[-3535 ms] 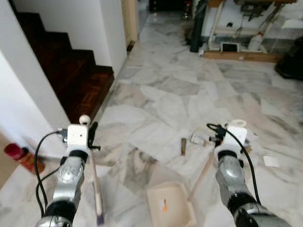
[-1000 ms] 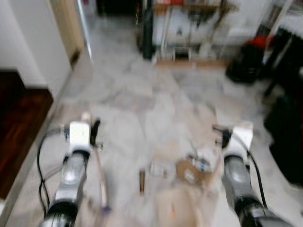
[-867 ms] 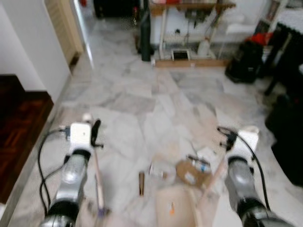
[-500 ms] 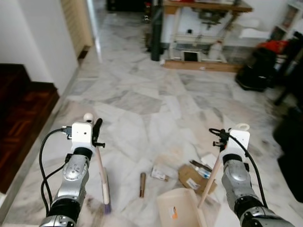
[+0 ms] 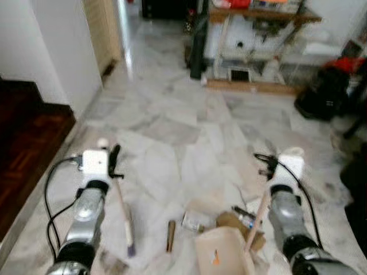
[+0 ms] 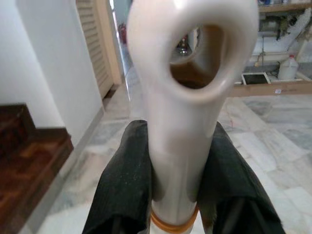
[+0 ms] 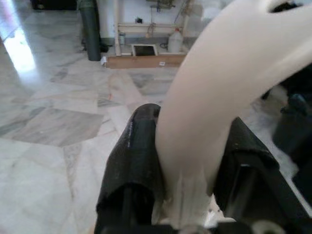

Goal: Sweep floor

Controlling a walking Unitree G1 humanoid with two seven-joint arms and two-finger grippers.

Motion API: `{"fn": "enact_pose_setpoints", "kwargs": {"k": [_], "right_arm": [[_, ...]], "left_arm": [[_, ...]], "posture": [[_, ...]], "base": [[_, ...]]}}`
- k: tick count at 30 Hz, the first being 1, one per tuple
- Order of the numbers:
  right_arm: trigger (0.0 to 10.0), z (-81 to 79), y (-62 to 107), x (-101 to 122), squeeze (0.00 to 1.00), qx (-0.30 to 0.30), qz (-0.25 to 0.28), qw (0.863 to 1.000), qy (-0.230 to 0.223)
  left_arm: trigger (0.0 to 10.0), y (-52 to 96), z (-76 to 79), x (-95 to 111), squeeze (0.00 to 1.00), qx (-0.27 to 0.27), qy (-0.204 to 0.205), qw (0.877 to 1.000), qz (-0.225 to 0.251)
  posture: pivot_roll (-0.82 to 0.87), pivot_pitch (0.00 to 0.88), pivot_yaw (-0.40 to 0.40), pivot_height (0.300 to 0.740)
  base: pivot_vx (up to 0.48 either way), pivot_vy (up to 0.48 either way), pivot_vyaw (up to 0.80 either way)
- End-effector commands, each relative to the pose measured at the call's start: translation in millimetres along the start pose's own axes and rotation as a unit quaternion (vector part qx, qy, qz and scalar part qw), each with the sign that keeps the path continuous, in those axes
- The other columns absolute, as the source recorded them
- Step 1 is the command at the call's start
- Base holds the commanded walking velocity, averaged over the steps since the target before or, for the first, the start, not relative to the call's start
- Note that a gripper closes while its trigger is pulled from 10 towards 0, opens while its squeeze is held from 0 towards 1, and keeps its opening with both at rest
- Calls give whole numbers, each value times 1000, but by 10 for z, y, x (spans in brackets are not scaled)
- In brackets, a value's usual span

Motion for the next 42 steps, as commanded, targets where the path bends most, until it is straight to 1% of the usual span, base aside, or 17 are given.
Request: {"fn": "enact_pose_setpoints", "kwargs": {"k": [1, 9, 12, 13, 14, 16, 20, 28, 33, 37, 42], "right_arm": [[10000, 91, -10, -7, 0, -16, -4, 1000, 1], [10000, 81, 11, -40, 0, -19, -8, 1000, 3], [10000, 76, 38, -92, 0, -23, -19, 1000, 9], [10000, 76, 38, -92, 0, -23, -19, 1000, 9], [10000, 73, 49, -109, 0, -23, -22, 999, 9], [10000, 69, 58, -123, 0, -22, -24, 999, 9], [10000, 84, 98, -217, 0, -36, -49, 998, 20], [10000, 95, 176, -374, 0, -50, -88, 994, 27], [10000, 102, 203, -426, 0, -59, -103, 993, 15], [10000, 105, 214, -436, 0, -67, -104, 992, 0], [10000, 99, 214, -414, 0, -67, -93, 993, -15]], "left_arm": [[10000, -58, 90, 106, 0, -15, 1, 1000, 24], [10000, -62, 139, 101, 0, -35, 5, 999, 22], [10000, -60, 221, 73, 0, -74, 9, 997, 9], [10000, -60, 221, 73, 0, -74, 9, 997, 9], [10000, -63, 255, 58, 0, -92, 11, 996, 1], [10000, -64, 285, 51, 0, -107, 10, 994, -4], [10000, -83, 331, 48, 0, -133, 12, 991, -13], [10000, -120, 375, 70, 0, -154, 14, 988, -16], [10000, -115, 409, 88, 0, -163, 18, 986, -14], [10000, -102, 418, 86, 0, -167, 19, 986, -14], [10000, -84, 414, 96, 0, -173, 19, 985, -13]], "posture": [[23, 0, -29, 740], [22, 0, -26, 740], [19, 0, -25, 740], [19, 0, -25, 740], [18, 0, -25, 740], [18, 0, -24, 740], [15, 0, -23, 740], [5, 0, -13, 740], [12, 0, -11, 740], [16, 0, -11, 740], [28, 0, -4, 740]], "base": [[251, 0, 0], [61, 0, 0], [0, 0, 0], [0, 0, 0], [0, 0, 0], [0, 0, 0], [0, 0, 0], [0, 0, 0], [0, 0, 0], [0, 0, 0], [0, 0, 0]]}}
Point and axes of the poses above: a point about 5 cm out from each wrist's last joint towards the gripper, its own y axis pointing back from the gripper into the wrist, its own x axis along the axis of the wrist's last joint, z = x × y, the point moved 1 cm from there along -y, pointing out of the wrist towards the gripper, and after that the axes turned 5 degrees about y, right-handed, at the moved point
